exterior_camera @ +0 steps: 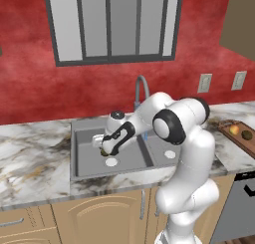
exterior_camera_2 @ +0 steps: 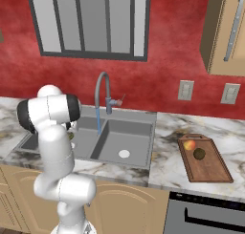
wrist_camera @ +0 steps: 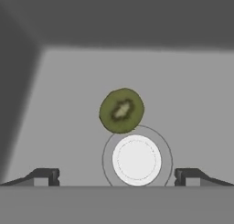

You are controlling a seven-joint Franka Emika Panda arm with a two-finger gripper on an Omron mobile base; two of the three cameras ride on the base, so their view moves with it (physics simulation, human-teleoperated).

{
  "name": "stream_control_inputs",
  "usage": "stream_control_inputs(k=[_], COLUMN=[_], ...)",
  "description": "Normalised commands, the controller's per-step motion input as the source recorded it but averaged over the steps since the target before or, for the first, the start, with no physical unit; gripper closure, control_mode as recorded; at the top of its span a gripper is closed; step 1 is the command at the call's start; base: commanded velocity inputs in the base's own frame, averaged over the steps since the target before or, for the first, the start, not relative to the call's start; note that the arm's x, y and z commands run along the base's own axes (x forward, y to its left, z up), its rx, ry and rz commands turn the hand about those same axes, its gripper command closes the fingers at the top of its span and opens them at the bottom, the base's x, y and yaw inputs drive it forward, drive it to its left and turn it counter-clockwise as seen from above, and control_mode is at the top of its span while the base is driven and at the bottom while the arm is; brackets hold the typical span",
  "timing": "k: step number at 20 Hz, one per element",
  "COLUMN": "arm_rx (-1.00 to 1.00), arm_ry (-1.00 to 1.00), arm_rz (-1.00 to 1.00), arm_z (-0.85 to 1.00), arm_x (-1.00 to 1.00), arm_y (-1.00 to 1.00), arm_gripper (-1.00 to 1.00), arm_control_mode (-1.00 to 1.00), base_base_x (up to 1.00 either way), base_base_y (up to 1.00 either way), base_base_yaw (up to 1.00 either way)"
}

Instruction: Pick the kiwi, mango, kiwi from the sink and place them on the cutting board to airdry. Then turn off the sink faucet.

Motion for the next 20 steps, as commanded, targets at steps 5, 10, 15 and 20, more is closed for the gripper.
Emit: stream_control_inputs(k=[5,10,15,20], arm_rx=[0.0,0.0,0.0,0.0], arm_ry=[0.04,0.04,0.04,0.04], arm_rz=[-0.06,-0.05,-0.04,-0.04], arm_z=[-0.19,-0.17,-0.17,-0.17], arm_x=[0.24,0.25,0.23,0.23], arm_y=[0.0,0.0,0.0,0.0], arm_gripper=[-1.0,-1.0,-1.0,-1.0], arm_control_mode=[-1.0,-1.0,-1.0,-1.0], base_base_x=[0.0,0.0,0.0,0.0], base_base_y=[0.0,0.0,0.0,0.0], base_base_yaw=[0.0,0.0,0.0,0.0])
